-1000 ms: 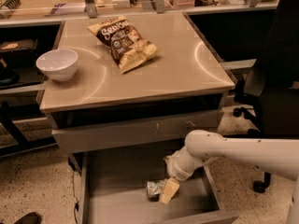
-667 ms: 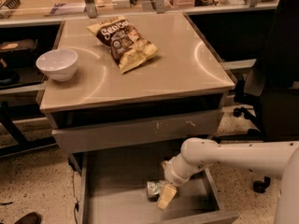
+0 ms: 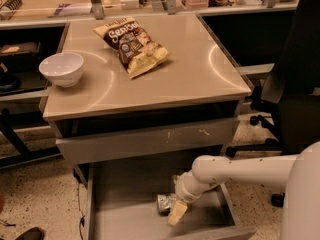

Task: Pick 7up can from middle drawer and place on counter

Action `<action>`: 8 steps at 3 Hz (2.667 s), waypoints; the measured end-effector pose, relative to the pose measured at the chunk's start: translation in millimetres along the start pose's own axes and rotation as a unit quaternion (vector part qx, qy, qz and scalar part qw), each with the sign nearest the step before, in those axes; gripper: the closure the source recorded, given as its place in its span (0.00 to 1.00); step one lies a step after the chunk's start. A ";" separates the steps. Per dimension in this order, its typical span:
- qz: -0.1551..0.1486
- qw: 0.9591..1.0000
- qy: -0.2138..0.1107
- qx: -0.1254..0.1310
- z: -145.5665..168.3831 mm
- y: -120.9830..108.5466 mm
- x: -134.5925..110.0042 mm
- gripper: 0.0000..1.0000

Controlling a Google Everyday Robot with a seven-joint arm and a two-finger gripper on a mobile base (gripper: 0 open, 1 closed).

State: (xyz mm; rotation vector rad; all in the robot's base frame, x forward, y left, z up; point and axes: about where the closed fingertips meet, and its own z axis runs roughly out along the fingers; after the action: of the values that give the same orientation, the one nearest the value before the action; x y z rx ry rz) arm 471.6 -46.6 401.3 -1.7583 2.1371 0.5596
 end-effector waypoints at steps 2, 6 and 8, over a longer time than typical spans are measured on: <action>0.003 1.000 0.001 -0.005 25.7 -2.3 16.5 0.00; 0.003 1.000 0.001 -0.006 26.1 -2.0 16.7 0.89; 0.060 0.998 0.004 0.026 -52.4 20.7 -5.2 1.00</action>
Offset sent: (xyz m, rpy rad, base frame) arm 0.0002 -0.0055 -0.0475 0.0026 0.0219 -0.0035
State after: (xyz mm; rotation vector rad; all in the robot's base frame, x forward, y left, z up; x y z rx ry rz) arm 452.5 -64.2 451.5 -1.6173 2.2529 0.5213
